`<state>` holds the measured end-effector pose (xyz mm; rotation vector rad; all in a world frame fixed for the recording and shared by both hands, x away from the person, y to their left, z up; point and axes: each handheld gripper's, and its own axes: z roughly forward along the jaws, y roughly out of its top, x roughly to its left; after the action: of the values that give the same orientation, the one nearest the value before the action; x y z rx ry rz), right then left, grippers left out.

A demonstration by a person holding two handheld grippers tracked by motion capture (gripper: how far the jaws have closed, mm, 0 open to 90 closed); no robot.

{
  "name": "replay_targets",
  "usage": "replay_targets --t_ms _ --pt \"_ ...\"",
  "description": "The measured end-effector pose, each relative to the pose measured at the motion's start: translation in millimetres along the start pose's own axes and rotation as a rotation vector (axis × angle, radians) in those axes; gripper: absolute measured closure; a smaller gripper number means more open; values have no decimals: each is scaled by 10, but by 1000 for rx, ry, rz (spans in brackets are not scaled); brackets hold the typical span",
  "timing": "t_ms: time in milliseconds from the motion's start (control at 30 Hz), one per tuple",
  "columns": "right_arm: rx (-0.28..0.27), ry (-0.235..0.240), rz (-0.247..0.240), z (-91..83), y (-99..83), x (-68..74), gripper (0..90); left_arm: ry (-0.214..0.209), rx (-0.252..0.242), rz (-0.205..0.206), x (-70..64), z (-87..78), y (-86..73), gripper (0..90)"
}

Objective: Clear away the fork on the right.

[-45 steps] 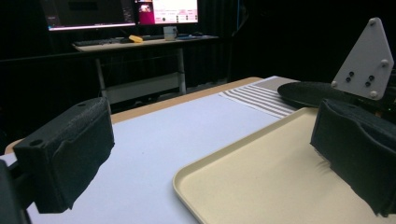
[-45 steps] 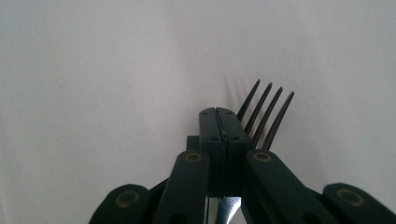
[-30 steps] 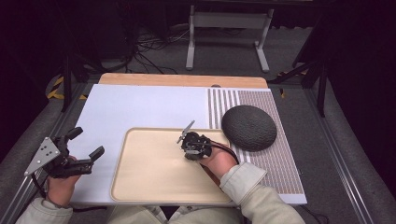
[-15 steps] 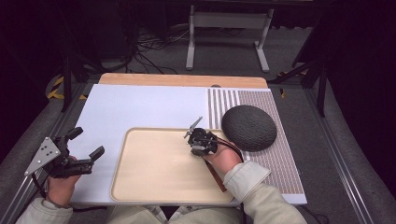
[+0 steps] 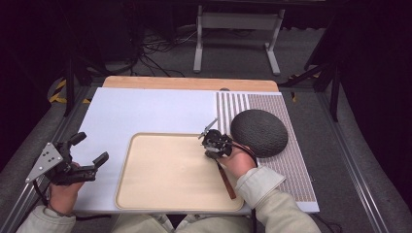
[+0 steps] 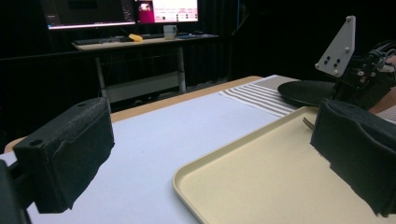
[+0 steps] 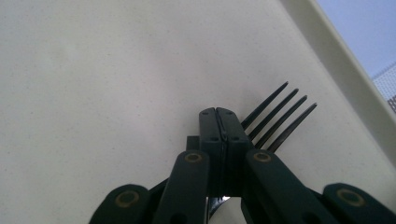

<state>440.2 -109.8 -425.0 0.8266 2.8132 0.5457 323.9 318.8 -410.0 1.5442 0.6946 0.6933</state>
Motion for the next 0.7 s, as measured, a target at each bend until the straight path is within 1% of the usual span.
replay_targets --t_ms 67,333,533,700 --pt "-1 -4 17 -8 -19 -28 896 0 1 -1 0 0 0 0" --pt "-5 -14 41 -25 -65 -95 896 2 1 -1 -1 2 -1 0" --pt "-5 -33 69 -40 -105 -149 897 0 5 1 2 0 0 0" --pt "-7 -37 78 -49 -129 -173 897 1 2 -1 -1 5 -1 0"
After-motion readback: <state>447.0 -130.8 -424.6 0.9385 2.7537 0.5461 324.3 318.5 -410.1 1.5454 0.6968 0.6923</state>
